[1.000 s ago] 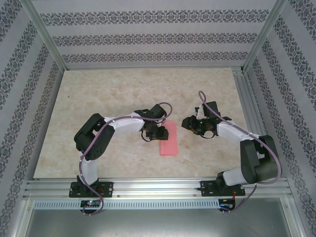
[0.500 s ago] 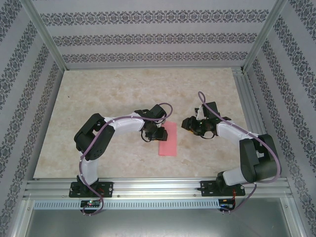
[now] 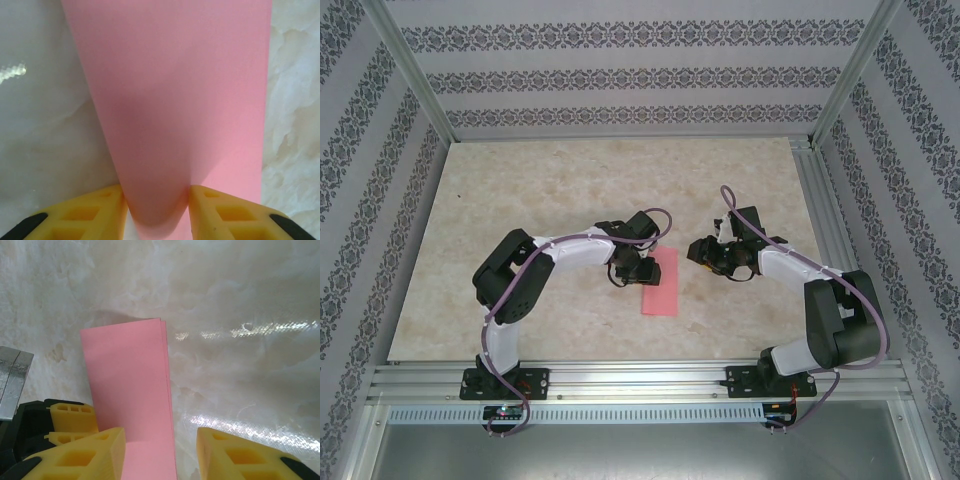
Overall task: Fold a paper plane with a square sheet of paper (fold left side to right side)
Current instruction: First fold in half a square sheet of paper at the center of the table.
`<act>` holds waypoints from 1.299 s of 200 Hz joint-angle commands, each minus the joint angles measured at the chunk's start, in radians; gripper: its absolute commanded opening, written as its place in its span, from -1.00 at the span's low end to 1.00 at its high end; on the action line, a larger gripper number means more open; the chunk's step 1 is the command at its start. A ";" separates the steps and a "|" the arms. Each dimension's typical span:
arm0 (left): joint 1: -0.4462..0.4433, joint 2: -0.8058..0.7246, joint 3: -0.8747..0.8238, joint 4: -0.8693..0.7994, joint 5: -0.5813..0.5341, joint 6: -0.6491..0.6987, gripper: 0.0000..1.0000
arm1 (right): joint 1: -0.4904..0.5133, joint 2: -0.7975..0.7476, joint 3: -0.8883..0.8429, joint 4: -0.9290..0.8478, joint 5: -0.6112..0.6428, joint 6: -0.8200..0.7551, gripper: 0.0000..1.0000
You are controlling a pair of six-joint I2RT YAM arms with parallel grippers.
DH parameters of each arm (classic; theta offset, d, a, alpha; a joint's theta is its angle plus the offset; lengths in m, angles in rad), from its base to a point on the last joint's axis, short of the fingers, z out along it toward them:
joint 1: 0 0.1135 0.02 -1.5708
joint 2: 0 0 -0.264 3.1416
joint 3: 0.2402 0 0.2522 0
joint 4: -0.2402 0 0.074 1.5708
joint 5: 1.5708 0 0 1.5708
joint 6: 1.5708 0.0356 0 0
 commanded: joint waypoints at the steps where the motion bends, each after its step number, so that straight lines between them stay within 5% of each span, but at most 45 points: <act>1: -0.023 0.032 0.026 -0.019 -0.012 0.031 -0.22 | -0.004 0.009 -0.010 0.025 -0.014 -0.003 -0.15; 260: -0.028 0.052 0.042 -0.036 -0.022 0.049 -0.18 | 0.027 0.044 -0.002 0.035 -0.026 0.005 -0.15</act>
